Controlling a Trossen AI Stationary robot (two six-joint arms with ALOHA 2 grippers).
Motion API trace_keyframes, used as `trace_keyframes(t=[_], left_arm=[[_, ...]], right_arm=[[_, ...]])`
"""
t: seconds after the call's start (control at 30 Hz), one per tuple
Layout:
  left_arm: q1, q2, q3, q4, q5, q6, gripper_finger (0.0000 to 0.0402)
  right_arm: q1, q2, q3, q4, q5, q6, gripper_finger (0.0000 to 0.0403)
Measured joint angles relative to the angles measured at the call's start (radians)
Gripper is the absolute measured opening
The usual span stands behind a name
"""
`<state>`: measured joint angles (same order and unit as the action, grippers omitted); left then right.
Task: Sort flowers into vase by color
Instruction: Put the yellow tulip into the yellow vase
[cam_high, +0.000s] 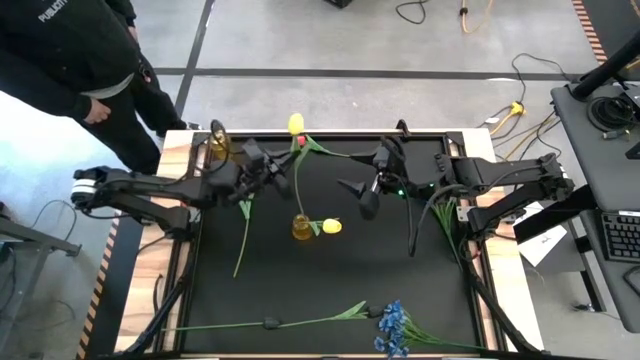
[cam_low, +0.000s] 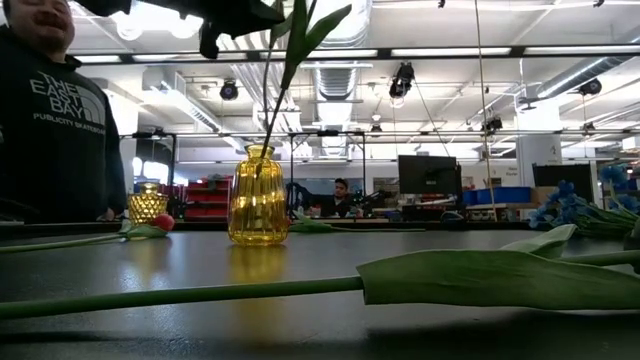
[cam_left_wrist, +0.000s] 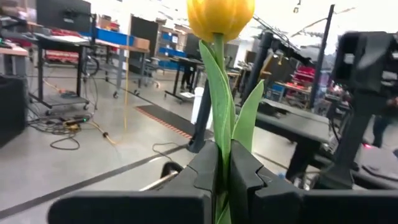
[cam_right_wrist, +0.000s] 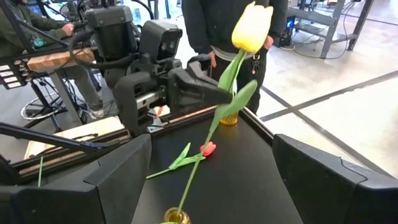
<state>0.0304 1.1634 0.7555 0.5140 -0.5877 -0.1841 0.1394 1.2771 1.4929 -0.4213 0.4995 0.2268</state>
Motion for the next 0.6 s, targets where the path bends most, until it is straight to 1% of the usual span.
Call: trace_keyframes(t=[0.27,0.37,0.43,0.6], left_arm=[[-0.008,0.029,-0.001,-0.048,-0.008,0.002,0.0],[-0.008,0.029,-0.02,-0.048,-0.047,-0.004,0.0],[-0.008,0.029,-0.04,-0.039,-0.077,-0.028,0.0],[-0.015,0.027,-0.074,-0.037,-0.085,-0.129,0.0]], right_arm=[[0.0,0.0,0.0,0.0,0.0,0.001,0.0326],[0.0,0.0,0.0,0.0,0.0,0.002,0.0326],[0.0,0.0,0.0,-0.001,0.0,0.002,0.0326],[0.0,0.0,0.0,0.0,0.0,0.002,0.0326]])
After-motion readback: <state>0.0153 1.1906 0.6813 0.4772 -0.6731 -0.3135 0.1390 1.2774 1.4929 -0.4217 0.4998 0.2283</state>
